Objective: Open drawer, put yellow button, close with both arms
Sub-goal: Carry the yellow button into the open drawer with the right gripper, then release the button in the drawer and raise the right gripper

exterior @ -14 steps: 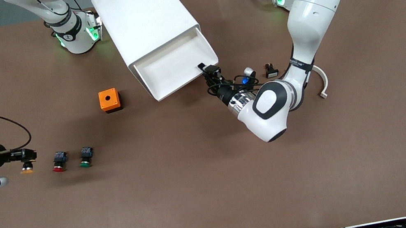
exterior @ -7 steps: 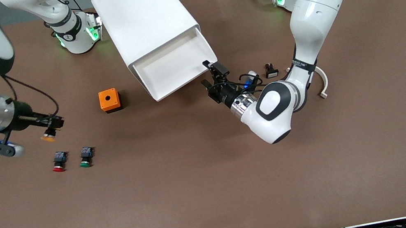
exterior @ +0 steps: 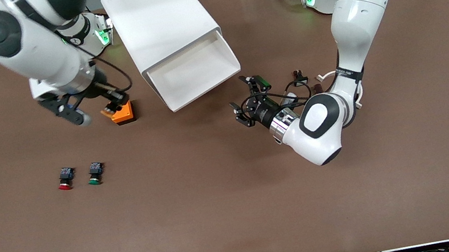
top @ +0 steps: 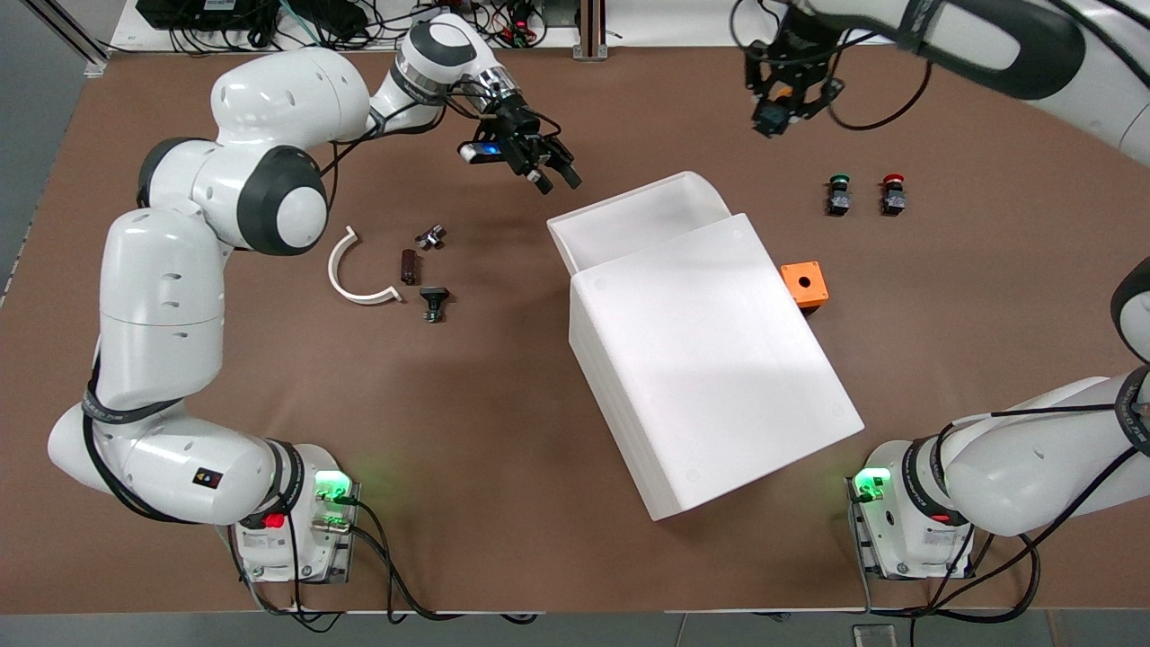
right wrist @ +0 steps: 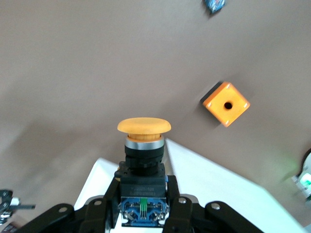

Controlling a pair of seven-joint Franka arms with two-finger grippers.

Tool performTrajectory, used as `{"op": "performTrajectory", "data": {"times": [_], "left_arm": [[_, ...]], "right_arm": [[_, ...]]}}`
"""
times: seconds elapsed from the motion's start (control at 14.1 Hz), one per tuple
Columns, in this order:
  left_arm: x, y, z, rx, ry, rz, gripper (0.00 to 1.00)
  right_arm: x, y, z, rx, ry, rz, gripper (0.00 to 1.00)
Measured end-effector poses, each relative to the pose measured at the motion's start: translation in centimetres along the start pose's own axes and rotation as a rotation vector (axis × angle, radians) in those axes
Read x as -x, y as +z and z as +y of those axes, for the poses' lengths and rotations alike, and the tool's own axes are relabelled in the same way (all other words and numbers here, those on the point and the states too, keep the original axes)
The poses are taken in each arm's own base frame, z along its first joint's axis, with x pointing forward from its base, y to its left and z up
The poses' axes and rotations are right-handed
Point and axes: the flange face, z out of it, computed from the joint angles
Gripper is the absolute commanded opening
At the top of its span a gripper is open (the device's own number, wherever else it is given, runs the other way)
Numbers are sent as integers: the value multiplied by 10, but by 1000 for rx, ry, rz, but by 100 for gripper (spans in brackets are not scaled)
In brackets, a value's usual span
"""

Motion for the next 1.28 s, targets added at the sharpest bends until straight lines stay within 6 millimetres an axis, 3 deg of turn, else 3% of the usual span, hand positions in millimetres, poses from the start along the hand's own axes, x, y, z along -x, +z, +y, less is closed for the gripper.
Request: {"op": "performTrajectory", "data": {"times": [0.21, 0.57, 0.92, 1.28], "left_arm": [[10, -17, -6, 83, 229, 115, 100], [56, -51, -31, 256, 528, 436, 100], [119, -31, -41, 386, 681, 867, 100], [131, 0, -34, 393, 660, 1096, 100]], "right_arm": [[55, 8, -23, -27, 65, 15, 0], [114, 40, -49, -39, 153, 32, 0], [157, 93, -77, -34, 224, 57, 0], [188, 131, -90, -23, 279, 86, 0]]}}
